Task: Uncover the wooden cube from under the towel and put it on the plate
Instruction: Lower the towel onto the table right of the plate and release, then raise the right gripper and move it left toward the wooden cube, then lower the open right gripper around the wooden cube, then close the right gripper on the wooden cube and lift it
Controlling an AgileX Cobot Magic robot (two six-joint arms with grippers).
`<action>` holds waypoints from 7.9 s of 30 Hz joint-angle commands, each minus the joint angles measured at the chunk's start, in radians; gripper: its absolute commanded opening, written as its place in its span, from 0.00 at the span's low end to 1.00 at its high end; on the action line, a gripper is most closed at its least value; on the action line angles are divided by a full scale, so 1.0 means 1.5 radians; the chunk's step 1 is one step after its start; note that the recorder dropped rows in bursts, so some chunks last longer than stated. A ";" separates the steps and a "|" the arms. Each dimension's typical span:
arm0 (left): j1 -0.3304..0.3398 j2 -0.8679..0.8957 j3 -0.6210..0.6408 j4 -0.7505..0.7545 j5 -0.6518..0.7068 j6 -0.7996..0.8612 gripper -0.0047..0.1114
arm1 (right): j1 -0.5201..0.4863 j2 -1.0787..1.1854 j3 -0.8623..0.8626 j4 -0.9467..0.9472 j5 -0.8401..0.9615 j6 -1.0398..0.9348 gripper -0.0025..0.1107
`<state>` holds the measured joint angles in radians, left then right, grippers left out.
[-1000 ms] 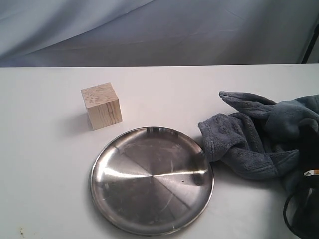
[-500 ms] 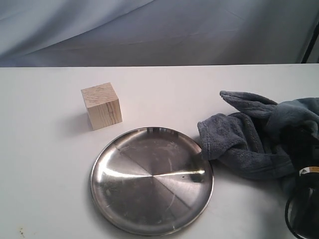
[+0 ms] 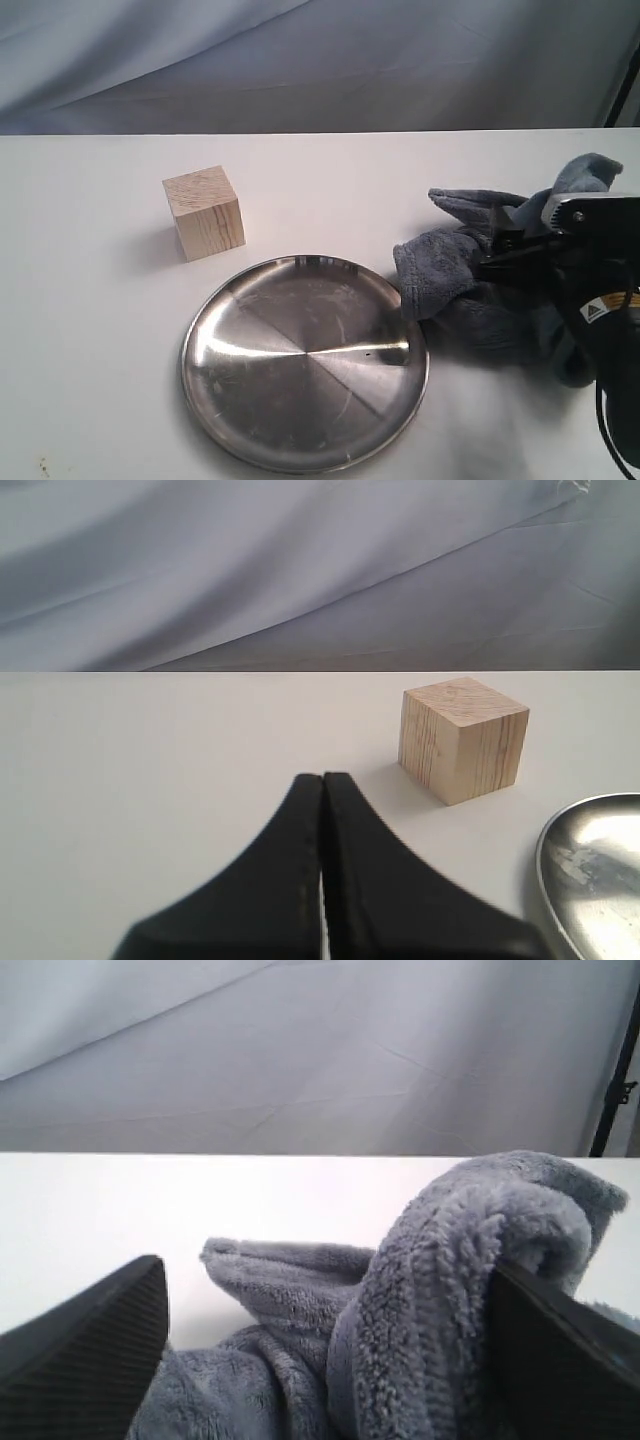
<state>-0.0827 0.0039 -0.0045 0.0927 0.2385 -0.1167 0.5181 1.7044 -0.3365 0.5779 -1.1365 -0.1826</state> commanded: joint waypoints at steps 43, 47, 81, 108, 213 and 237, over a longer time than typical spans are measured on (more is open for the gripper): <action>0.002 -0.003 0.003 -0.003 -0.004 -0.001 0.04 | -0.088 -0.255 -0.002 0.037 0.723 -0.154 0.95; 0.002 -0.003 0.003 -0.003 -0.004 -0.001 0.04 | -0.137 -0.255 -0.002 0.037 0.669 -0.156 0.95; 0.002 -0.003 0.003 -0.003 -0.004 -0.004 0.04 | -0.241 -0.255 -0.212 -0.487 1.301 0.117 0.95; 0.002 -0.003 0.003 -0.003 -0.004 -0.004 0.04 | -0.103 -0.104 -0.627 -0.317 1.358 -0.171 0.64; 0.002 -0.003 0.003 -0.003 -0.004 -0.002 0.04 | 0.143 0.567 -1.111 -0.149 0.888 0.107 0.17; 0.002 -0.003 0.003 -0.003 -0.004 -0.002 0.04 | 0.141 0.504 -1.111 -0.245 0.986 -0.077 0.02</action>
<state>-0.0827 0.0039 -0.0045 0.0927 0.2385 -0.1167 0.7328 2.5010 -2.0040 0.1311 0.3680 -0.2167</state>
